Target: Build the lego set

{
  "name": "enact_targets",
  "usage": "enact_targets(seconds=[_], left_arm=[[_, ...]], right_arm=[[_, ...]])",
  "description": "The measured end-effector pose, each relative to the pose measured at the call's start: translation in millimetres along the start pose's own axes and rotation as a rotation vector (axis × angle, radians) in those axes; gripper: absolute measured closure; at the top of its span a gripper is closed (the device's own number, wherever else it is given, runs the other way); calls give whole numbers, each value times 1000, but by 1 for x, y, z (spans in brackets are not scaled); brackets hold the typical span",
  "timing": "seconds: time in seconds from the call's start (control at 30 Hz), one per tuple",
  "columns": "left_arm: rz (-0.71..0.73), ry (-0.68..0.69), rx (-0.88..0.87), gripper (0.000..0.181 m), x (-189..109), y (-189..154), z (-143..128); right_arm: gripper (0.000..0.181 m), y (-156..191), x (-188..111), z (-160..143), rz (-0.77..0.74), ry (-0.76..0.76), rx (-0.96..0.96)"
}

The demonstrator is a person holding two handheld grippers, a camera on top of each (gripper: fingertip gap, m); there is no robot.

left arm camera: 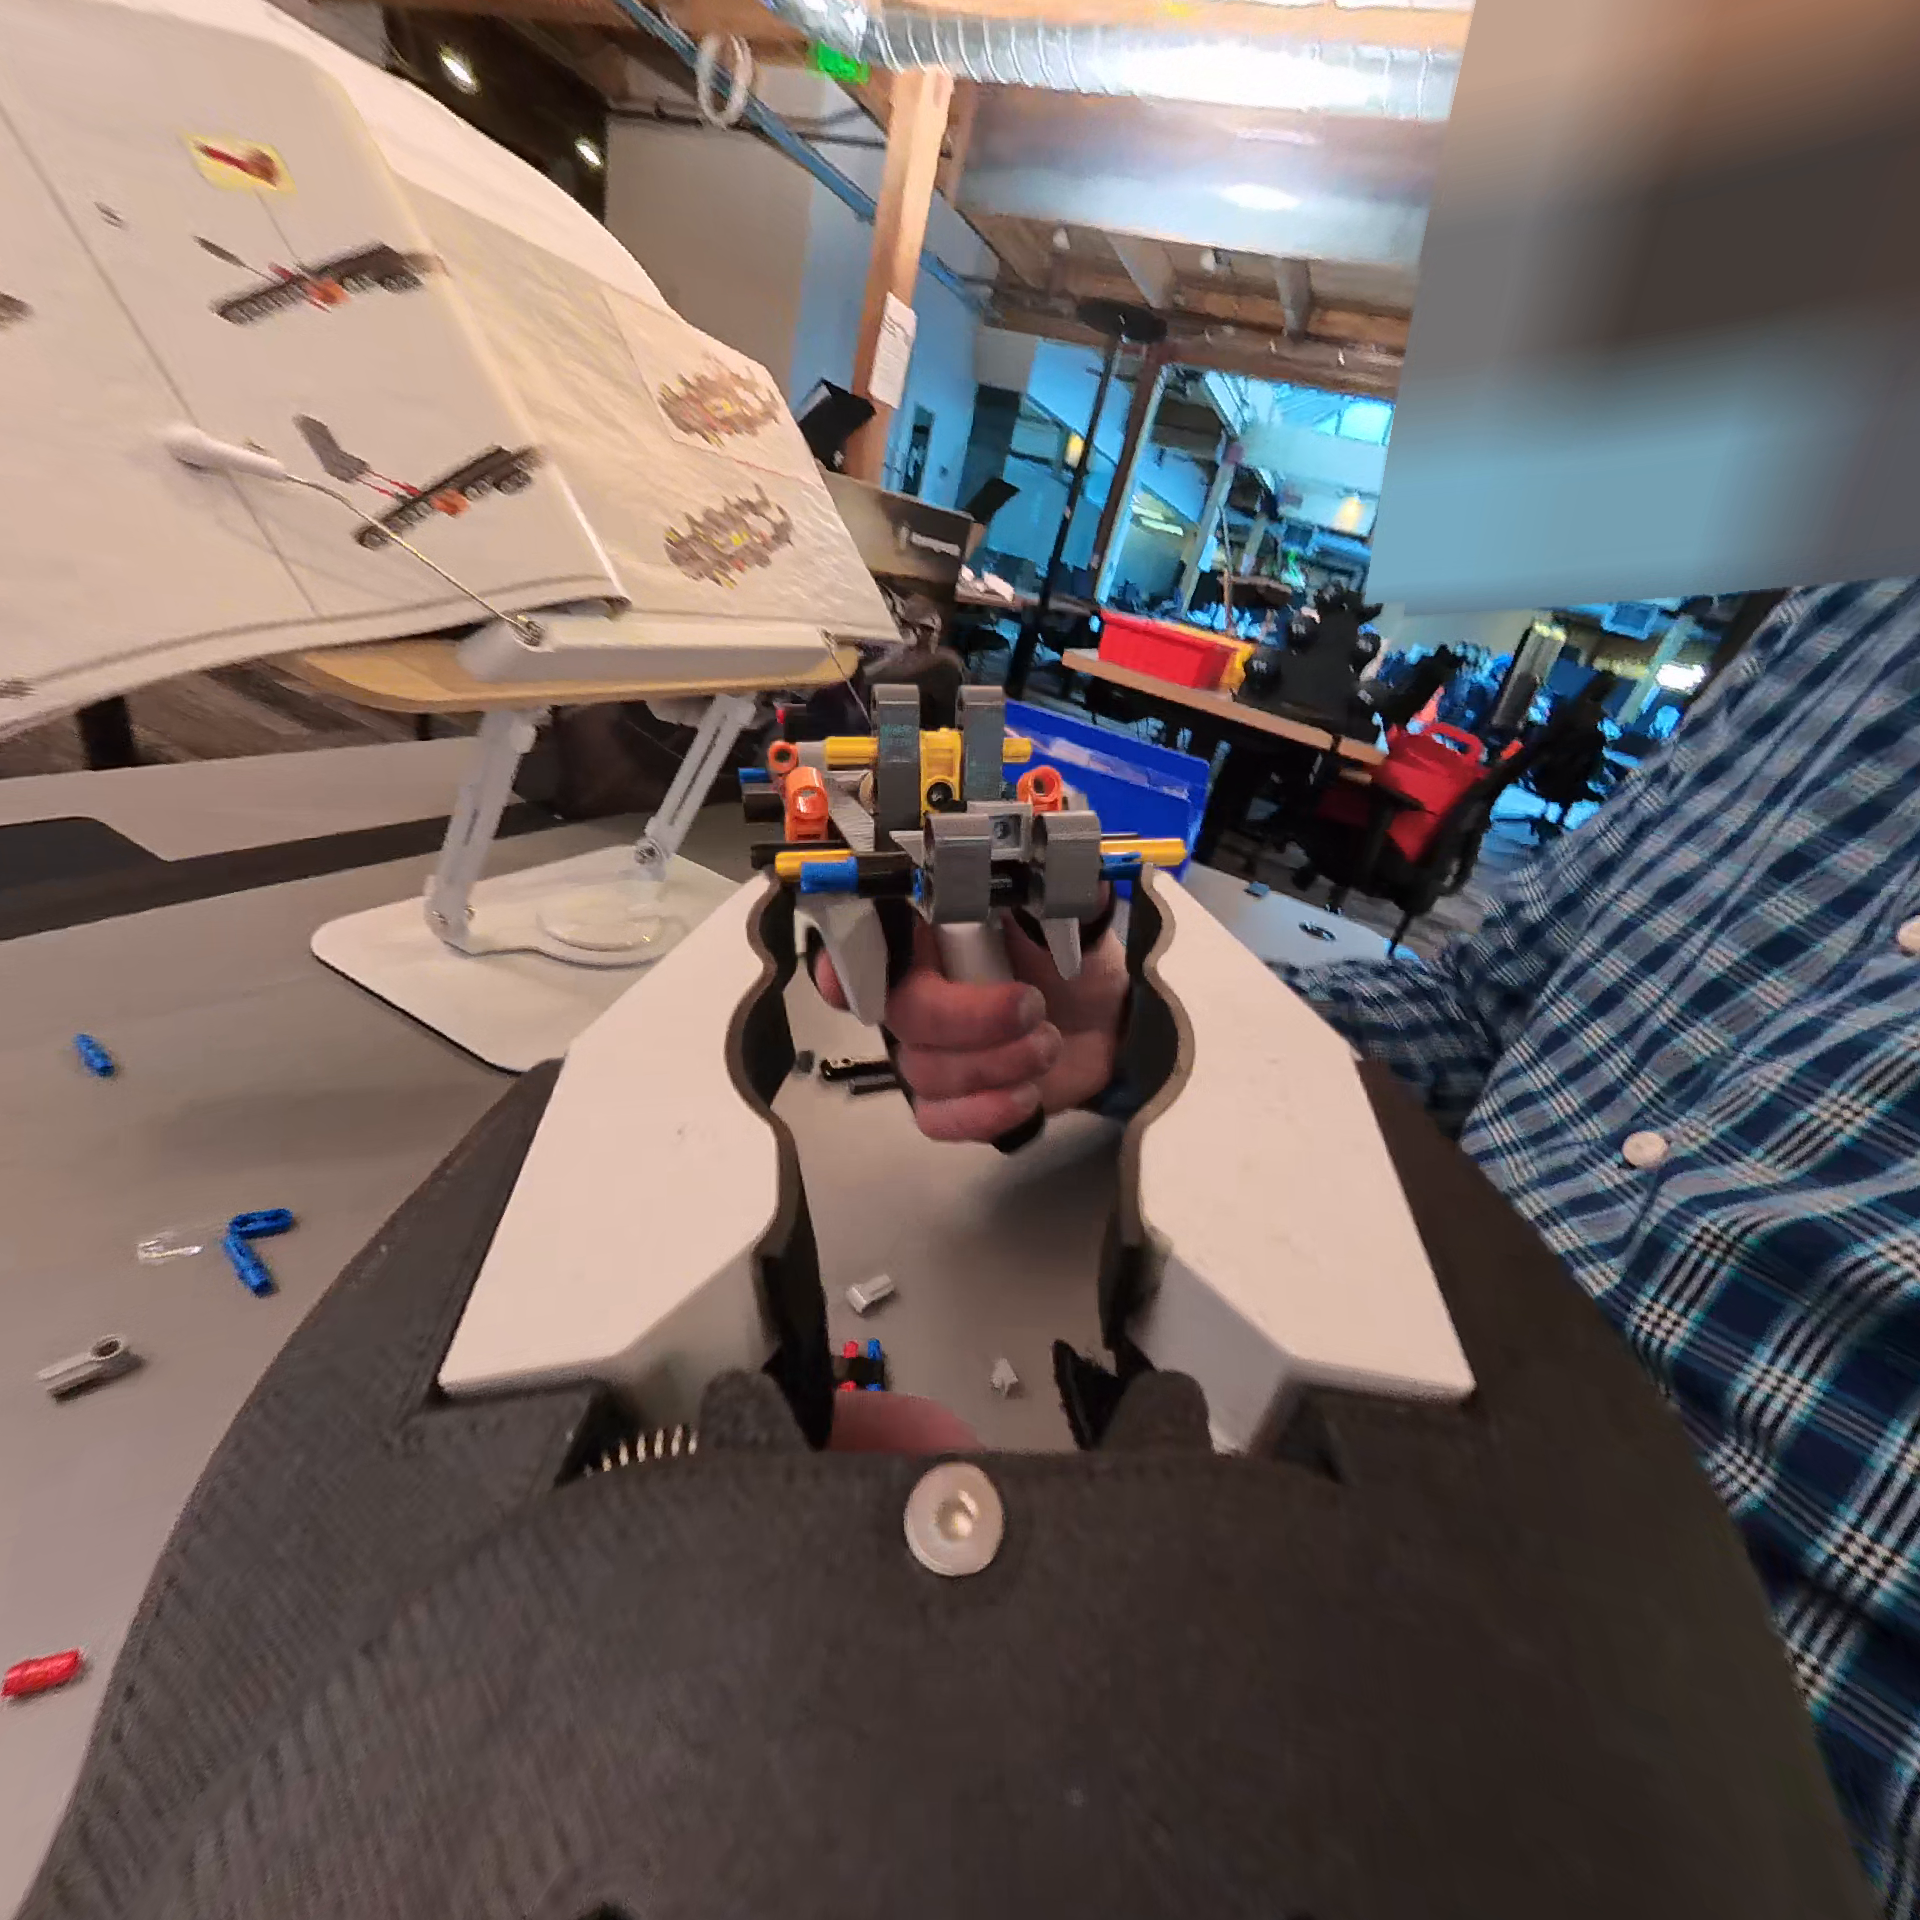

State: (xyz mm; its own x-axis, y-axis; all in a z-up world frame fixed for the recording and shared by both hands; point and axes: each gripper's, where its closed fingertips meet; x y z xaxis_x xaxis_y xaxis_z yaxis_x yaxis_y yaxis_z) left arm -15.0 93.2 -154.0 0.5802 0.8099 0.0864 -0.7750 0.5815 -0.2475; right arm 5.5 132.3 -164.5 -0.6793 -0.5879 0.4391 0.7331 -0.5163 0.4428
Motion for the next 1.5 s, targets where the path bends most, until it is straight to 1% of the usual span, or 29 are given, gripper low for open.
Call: enact_targets(seconds=[0.07, 0.17, 0.2, 0.23, 0.27, 0.33, 0.37, 0.4, 0.47, 0.53, 0.6, 0.7, 0.73, 0.77, 0.87, 0.97, 1.0, 1.07, 1.13, 1.17, 1.2, 1.23, 1.3, 1.4, 1.5], left_arm=[[26, -18, 2, 118, -1, 5, 4], [38, -50, -23, 120, -3, 8, 8], [9, -55, -13, 148, -4, 4, 8], [48, -94, -11, 175, -5, 9, 12], [47, -97, -17, 181, -5, 9, 12], [53, -86, -19, 177, -3, 11, 9], [57, -84, -13, 176, -3, 12, 8], [57, -74, -20, 175, -2, 13, 5], [49, -39, -18, 173, -2, 12, -1], [56, 13, 6, 171, -1, 14, -10], [88, 91, 74, 169, 0, 20, -22], [123, 176, 131, 157, 2, 32, -31], [139, 203, 149, 154, 3, 38, -33], [150, 241, 176, 149, 5, 45, -36], [219, 386, 261, 143, 13, 75, -51], [311, 507, 325, 141, 22, 111, -65], [323, 531, 340, 140, 26, 122, -68], [377, 570, 320, 142, 35, 147, -73], [388, 601, 261, 142, 45, 169, -78], [420, 606, 234, 145, 49, 183, -78], [432, 612, 191, 146, 54, 194, -79], [424, 630, 117, 145, 59, 202, -83], [454, 669, 9, 142, 66, 223, -91], [481, 683, -124, 141, 74, 245, -100], [504, 743, -181, 141, 77, 259, -115]], right_arm=[[125, 5, -3, 0, 24, -19, 16], [139, 19, -5, 7, 77, -92, 31], [137, 20, -5, 9, 74, -115, 35], [136, 21, -3, 9, 74, -127, 41], [138, 22, -1, 8, 81, -134, 50], [143, 26, 2, 6, 97, -149, 56], [147, 27, 3, 7, 97, -161, 54], [157, 27, 3, 5, 93, -158, 44], [164, 22, 1, -2, 56, -132, 42], [165, 21, -1, -7, 46, -88, 49], [165, 21, -5, -11, 28, -49, 46], [166, 28, -10, -17, 17, 4, 30], [165, 27, -12, -20, 4, 28, 29], [159, 26, -15, -21, -15, 40, 29], [157, 11, -27, -20, -152, 90, -25], [151, -24, -46, -18, -396, 172, -77], [151, -38, -55, -17, -493, 196, -86], [148, -63, -71, -16, -656, 259, -115], [140, -87, -84, -19, -801, 359, -155], [135, -98, -87, -21, -854, 405, -157], [126, -109, -90, -22, -890, 430, -145], [124, -117, -90, -22, -908, 446, -130], [123, -133, -90, -24, -938, 488, -123], [122, -159, -96, -28, -1006, 567, -143], [116, -176, -96, -31, -1041, 627, -150]])
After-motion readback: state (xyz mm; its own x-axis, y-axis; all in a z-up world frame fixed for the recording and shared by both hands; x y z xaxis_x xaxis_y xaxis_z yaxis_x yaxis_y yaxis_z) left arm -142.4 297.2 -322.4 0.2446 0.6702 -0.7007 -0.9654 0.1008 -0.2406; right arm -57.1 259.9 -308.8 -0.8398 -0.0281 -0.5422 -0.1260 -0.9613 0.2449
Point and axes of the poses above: each gripper's, where its closed fingertips meet, x out along the fingers, z out of its top, y = z × x across the jaws, and after that the axes turned 4 degrees about z, right-handed
